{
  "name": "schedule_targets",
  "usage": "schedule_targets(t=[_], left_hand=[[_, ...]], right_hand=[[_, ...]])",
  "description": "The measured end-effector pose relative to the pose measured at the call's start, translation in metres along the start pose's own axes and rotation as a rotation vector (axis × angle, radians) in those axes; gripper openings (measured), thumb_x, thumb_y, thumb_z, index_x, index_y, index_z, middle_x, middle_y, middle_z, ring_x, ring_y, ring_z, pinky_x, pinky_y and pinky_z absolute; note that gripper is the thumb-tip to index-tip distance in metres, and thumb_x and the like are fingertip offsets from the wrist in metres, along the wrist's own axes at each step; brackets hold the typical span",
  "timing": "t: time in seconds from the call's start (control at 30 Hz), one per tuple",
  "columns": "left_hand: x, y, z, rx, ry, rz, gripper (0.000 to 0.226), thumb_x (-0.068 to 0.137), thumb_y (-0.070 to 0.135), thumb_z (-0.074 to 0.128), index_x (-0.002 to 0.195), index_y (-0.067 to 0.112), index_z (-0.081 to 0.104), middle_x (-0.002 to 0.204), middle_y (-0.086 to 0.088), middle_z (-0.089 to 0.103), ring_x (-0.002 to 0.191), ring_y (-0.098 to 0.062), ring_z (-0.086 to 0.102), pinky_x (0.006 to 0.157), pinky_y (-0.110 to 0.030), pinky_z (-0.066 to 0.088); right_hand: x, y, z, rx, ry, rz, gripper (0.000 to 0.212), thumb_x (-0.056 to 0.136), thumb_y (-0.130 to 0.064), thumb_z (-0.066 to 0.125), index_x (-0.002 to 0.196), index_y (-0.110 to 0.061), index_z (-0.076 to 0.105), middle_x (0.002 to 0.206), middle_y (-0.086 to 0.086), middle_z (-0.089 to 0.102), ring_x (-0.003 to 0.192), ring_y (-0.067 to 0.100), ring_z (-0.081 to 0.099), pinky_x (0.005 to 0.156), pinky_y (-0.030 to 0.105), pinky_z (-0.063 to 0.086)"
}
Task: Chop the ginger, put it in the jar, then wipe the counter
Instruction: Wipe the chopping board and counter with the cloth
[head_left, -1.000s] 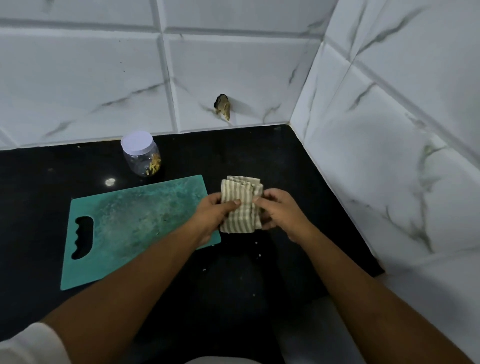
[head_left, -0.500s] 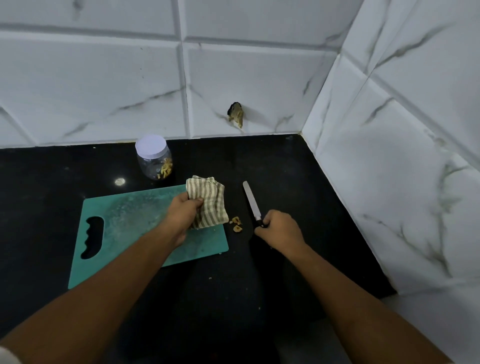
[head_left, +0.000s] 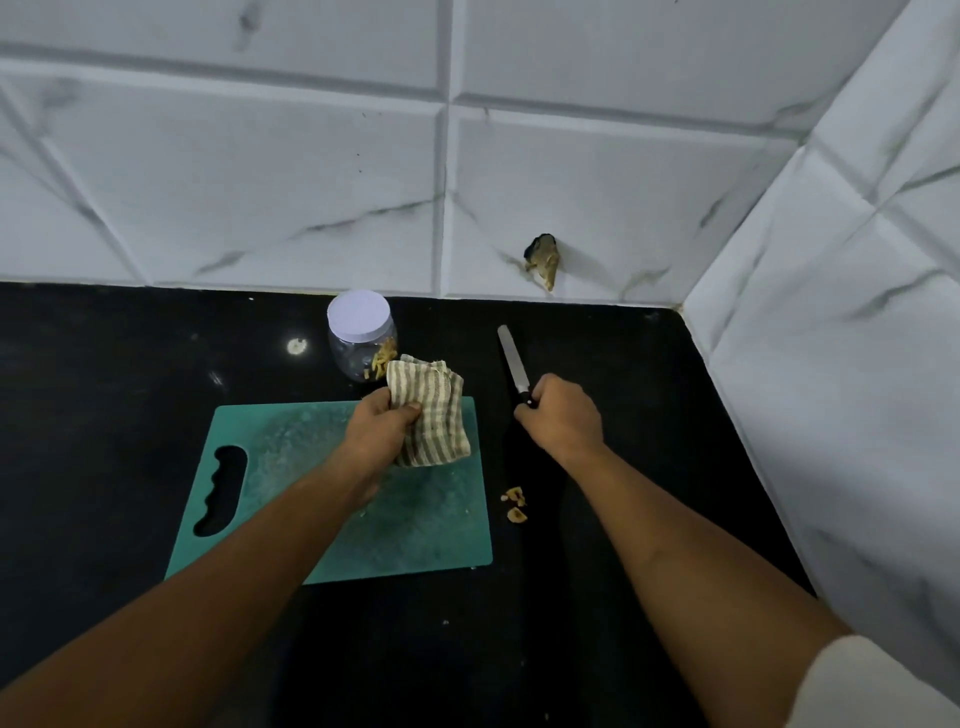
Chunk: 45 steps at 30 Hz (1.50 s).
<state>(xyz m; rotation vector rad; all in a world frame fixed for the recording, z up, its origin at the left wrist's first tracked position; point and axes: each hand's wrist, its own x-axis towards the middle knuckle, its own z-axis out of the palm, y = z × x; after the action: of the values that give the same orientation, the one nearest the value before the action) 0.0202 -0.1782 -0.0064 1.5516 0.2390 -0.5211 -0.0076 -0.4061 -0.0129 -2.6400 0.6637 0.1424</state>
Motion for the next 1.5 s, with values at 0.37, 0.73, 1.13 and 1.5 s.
schedule_targets(t=[0.37,0.73,1.13,1.5], left_hand=[[-0.003,0.01,-0.016,-0.068,-0.121,-0.001,0.018,0.1,0.012,0.063,0.117,0.013,0.069,0.107,-0.006,0.078,0.094,-0.021,0.074,0.074,-0.034,0.056],[-0.03,0.04,-0.033,-0.076,-0.307,0.081,0.032,0.094,0.01,0.069,0.126,0.008,0.068,0.119,-0.01,0.075,0.106,-0.024,0.071,0.093,-0.044,0.057],[-0.019,-0.008,-0.185,1.189,-0.187,0.326,0.114,0.062,0.076,0.073,0.158,0.033,0.03,0.161,-0.004,0.029,0.148,-0.028,0.03,0.117,-0.052,0.035],[-0.009,-0.047,-0.216,1.571,-0.332,0.343,0.137,0.06,0.095,0.061,0.163,0.035,-0.009,0.17,-0.003,-0.02,0.156,-0.029,-0.019,0.125,-0.061,0.002]], right_hand=[[0.024,-0.009,0.002,0.066,0.126,0.023,0.058,0.087,-0.067,0.067,0.119,-0.019,0.06,0.116,0.003,0.058,0.103,0.021,0.061,0.083,0.041,0.056],[-0.049,-0.071,-0.03,1.22,-0.662,0.006,0.041,0.086,-0.009,0.078,0.126,-0.003,0.069,0.123,0.018,0.073,0.116,0.035,0.069,0.102,0.052,0.054],[-0.042,-0.09,0.016,-0.006,0.099,-0.345,0.032,0.085,-0.005,0.064,0.115,-0.014,0.067,0.105,0.008,0.07,0.098,0.032,0.067,0.08,0.043,0.055],[-0.051,-0.117,0.059,-0.254,-0.016,-0.214,0.02,0.091,-0.016,0.067,0.11,-0.015,0.071,0.111,0.009,0.058,0.101,0.036,0.064,0.08,0.042,0.053]])
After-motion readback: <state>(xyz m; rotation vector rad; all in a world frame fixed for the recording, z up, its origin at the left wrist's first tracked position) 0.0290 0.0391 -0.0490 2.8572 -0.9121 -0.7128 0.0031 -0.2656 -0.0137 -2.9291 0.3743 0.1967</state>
